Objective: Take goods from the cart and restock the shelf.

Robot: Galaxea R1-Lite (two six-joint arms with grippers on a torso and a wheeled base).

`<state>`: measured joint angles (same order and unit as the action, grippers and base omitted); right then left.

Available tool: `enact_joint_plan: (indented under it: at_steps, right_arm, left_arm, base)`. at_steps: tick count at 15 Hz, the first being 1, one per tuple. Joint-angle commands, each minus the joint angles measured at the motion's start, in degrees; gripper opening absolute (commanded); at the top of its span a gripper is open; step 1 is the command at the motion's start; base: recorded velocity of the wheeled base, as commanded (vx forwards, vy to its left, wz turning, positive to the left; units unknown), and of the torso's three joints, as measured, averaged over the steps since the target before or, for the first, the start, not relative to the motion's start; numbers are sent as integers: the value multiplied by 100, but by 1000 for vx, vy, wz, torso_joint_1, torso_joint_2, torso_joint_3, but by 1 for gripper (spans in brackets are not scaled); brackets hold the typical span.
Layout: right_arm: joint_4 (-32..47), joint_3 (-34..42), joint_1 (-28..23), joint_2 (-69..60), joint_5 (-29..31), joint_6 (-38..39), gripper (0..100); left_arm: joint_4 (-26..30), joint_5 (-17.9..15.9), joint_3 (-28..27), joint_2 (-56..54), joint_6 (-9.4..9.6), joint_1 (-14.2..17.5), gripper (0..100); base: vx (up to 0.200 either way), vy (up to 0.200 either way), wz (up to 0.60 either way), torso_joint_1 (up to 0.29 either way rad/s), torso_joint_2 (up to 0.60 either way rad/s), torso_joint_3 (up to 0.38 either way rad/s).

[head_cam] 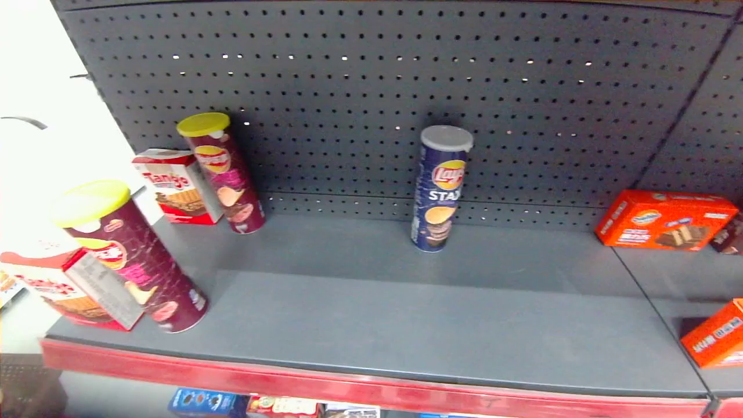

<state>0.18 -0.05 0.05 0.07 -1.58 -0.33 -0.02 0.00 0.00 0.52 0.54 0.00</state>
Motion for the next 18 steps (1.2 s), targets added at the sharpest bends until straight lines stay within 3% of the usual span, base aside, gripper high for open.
enact_joint_plan:
  at_steps: [1, 7, 18]
  right_arm:
    - [-1, 5, 4, 1, -9, -2, 100]
    - [-9, 5, 4, 1, 0, 24, 100]
    - [-9, 5, 4, 1, 0, 15, 100]
  left_arm:
    - [-6, 0, 0, 9, -1, 0, 100]
    - [-6, -18, 0, 0, 25, 0, 100]
    - [-42, 79, -35, 0, 52, 9, 100]
  base:
    - [0, 0, 600, 12, 2, -2]
    - [0, 0, 600, 3, 5, 3]
    - [0, 0, 0, 0, 0, 0]
